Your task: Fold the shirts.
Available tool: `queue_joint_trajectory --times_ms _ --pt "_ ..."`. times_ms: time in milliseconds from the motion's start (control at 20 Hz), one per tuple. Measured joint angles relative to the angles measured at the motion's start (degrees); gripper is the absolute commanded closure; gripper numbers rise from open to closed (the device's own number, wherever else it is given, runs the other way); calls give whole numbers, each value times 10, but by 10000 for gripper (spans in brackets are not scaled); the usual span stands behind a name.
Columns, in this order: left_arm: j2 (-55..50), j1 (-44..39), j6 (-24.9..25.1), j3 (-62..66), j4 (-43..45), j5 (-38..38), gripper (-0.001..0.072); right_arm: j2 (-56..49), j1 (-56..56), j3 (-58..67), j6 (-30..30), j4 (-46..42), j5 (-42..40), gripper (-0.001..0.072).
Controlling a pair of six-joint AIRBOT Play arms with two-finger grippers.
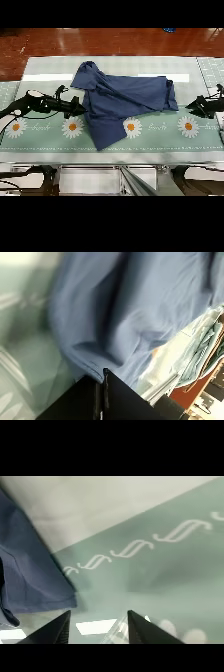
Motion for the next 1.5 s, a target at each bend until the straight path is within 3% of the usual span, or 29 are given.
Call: queue_joint_trajectory --times_ms 250,300,400,750,1150,1350,1500 --pt "-4 -3 2 22 -5 0 689 -49 40 1 -30 77 -5 306" --pt "-4 -4 3 24 -6 0 689 -58 50 1 -37 98 -8 364" --pt "-5 -6 4 26 -6 0 690 -71 70 0 -50 122 -24 685" --pt "54 25 4 96 -7 3 690 -17 107 107 -75 203 26 688" --pt "229 149 -20 481 -36 -2 690 212 108 410 -23 217 26 688" --pt "321 194 -42 629 -3 -65 690 337 108 480 21 162 16 688" --pt "405 213 -70 671 107 -87 690 421 108 498 61 75 41 688"
